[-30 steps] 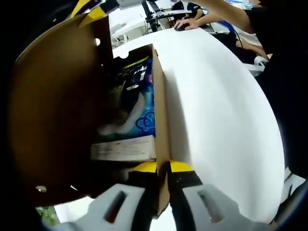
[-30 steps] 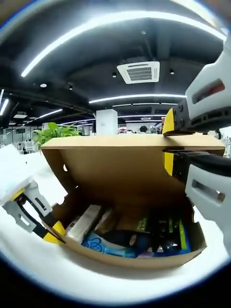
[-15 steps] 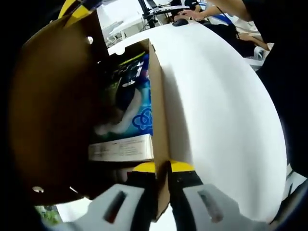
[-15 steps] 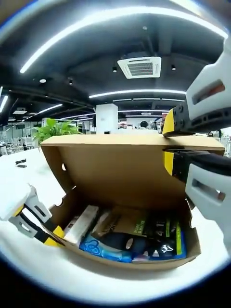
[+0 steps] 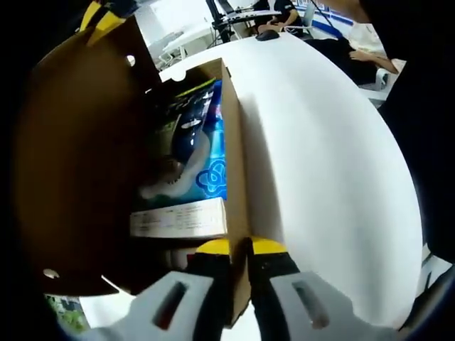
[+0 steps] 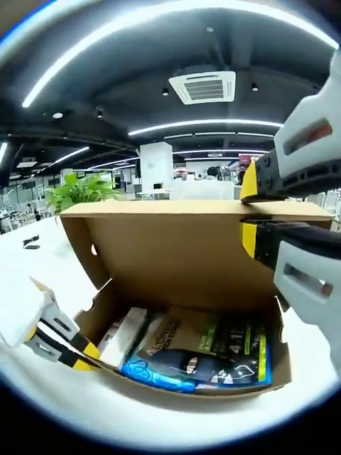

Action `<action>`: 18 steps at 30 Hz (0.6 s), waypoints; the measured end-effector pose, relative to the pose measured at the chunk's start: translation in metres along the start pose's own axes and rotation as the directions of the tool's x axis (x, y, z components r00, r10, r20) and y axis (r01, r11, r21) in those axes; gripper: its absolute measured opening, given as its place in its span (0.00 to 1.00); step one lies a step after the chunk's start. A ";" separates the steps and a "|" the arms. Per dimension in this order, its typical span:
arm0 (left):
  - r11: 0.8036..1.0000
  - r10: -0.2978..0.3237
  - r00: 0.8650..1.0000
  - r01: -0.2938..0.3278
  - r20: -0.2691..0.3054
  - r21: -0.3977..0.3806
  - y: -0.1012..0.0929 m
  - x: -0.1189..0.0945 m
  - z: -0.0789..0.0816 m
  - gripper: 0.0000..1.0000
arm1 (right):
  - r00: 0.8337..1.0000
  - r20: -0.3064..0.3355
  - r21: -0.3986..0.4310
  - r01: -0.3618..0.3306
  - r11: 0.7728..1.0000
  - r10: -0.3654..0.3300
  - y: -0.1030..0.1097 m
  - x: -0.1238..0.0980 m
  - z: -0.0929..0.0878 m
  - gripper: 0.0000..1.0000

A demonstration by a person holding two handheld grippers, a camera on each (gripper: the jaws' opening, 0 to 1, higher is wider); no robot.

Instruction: Operate the shoe box by opening the lid, removing the specified soft item, and placing it in the target area until the item is outside and the box remains undamaged.

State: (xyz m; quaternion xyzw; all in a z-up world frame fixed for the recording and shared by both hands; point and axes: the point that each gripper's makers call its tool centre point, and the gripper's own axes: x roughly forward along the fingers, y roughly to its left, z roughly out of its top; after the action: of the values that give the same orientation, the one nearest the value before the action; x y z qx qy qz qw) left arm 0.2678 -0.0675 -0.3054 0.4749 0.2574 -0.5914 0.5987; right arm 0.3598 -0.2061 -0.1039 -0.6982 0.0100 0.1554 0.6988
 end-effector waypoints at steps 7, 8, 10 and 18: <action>1.000 0.001 1.000 -0.001 0.001 0.001 -0.001 0.001 0.000 0.06 | 0.999 -0.010 -0.025 -0.036 0.999 0.036 -0.004 0.010 -0.004 0.07; 1.000 0.001 1.000 -0.001 0.002 -0.001 -0.001 0.001 0.000 0.06 | 0.999 -0.009 -0.031 -0.035 0.999 0.035 -0.004 0.012 -0.004 0.07; 1.000 0.000 1.000 0.000 0.003 0.000 -0.001 0.001 0.000 0.06 | 0.999 -0.019 -0.038 -0.043 0.998 0.042 -0.005 0.015 -0.005 0.06; 1.000 -0.001 1.000 0.001 0.001 -0.004 -0.001 0.001 0.001 0.06 | 0.996 -0.017 -0.023 -0.091 0.996 0.090 -0.009 0.019 -0.009 0.06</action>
State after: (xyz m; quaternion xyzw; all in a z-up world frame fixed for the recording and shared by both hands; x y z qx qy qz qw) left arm 0.2664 -0.0688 -0.3060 0.4734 0.2581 -0.5915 0.5996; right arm 0.3817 -0.2104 -0.1002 -0.7066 0.0453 0.1816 0.6824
